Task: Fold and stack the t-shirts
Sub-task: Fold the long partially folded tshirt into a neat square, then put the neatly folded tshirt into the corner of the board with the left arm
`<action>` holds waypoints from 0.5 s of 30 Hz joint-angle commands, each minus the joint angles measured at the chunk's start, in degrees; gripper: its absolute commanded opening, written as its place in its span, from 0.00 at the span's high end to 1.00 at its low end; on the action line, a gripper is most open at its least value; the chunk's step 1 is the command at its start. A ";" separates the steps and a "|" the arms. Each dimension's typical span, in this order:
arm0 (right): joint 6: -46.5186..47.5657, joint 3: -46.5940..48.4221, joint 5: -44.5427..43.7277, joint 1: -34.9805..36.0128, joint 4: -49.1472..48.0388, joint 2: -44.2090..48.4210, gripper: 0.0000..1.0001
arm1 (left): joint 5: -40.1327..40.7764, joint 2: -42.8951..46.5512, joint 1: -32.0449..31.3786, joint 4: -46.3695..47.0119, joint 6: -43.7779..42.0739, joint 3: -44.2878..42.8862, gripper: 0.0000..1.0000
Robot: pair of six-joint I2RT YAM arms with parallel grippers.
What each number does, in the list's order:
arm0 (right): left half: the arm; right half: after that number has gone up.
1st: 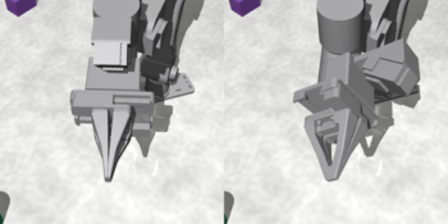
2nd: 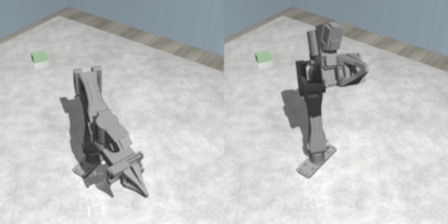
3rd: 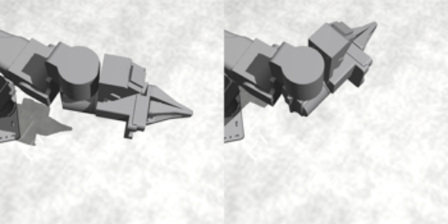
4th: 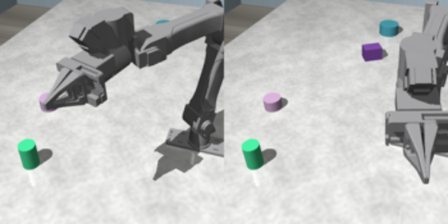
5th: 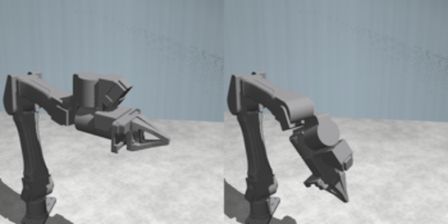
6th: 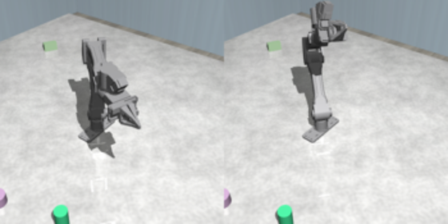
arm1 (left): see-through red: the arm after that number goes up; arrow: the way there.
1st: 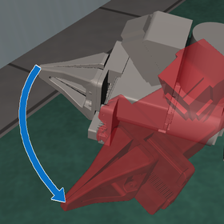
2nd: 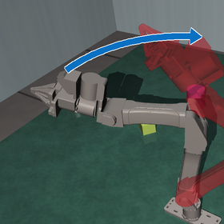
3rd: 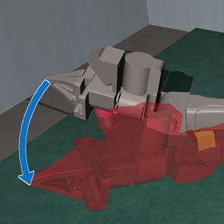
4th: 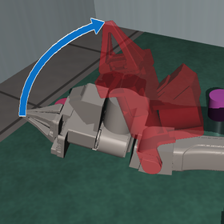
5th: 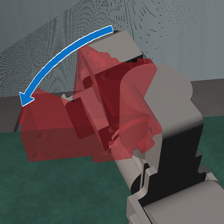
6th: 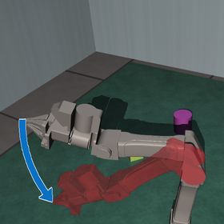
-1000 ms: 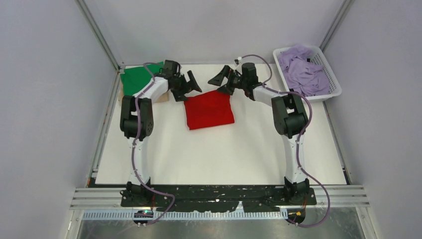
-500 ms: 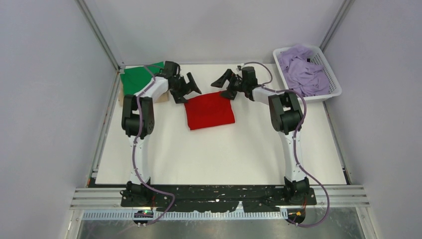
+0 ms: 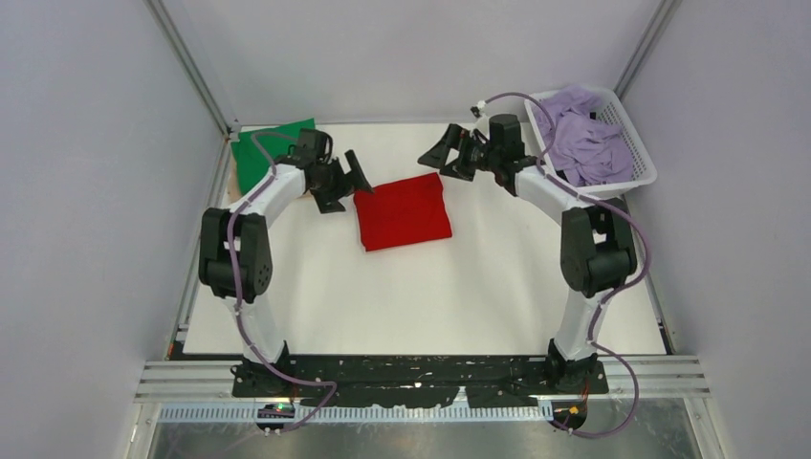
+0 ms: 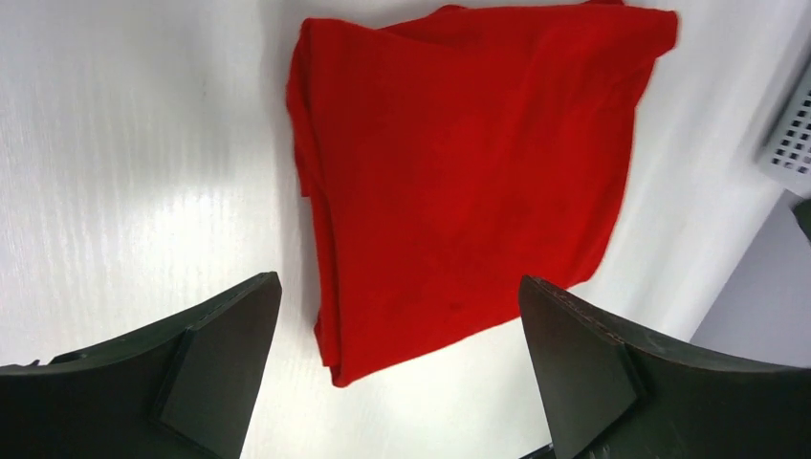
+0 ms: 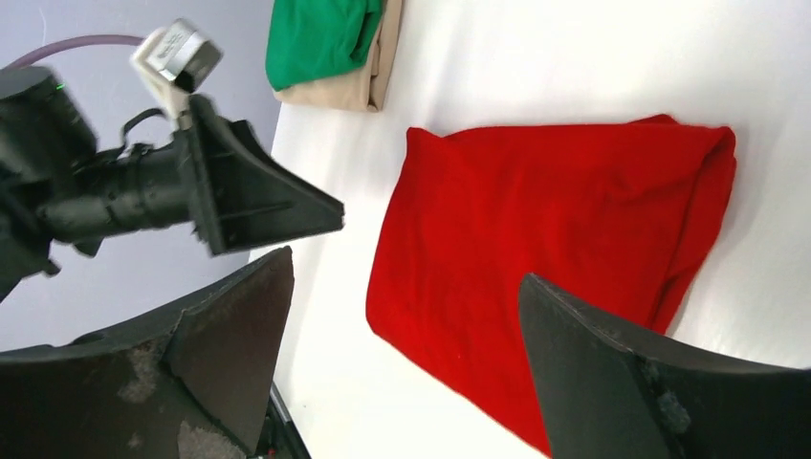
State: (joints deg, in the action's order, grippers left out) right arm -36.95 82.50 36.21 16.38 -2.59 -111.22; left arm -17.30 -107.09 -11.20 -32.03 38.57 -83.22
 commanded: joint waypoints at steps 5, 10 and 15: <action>7.44 -17.45 -3.82 -0.66 1.08 14.29 0.05 | 0.19 -4.97 -0.65 3.75 3.32 3.93 0.01; 9.04 -22.05 -3.56 -2.37 2.23 18.70 0.05 | -0.84 -7.07 -2.13 4.63 4.11 3.55 0.06; 9.02 -25.32 -2.62 -3.63 2.24 21.56 0.05 | -0.10 -9.78 -3.89 1.96 3.72 0.44 0.21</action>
State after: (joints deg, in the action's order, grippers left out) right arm -29.61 58.50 33.26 13.67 1.41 -94.54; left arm -17.63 -114.52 -13.54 -29.43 42.35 -79.81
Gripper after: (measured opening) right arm 0.954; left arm 0.860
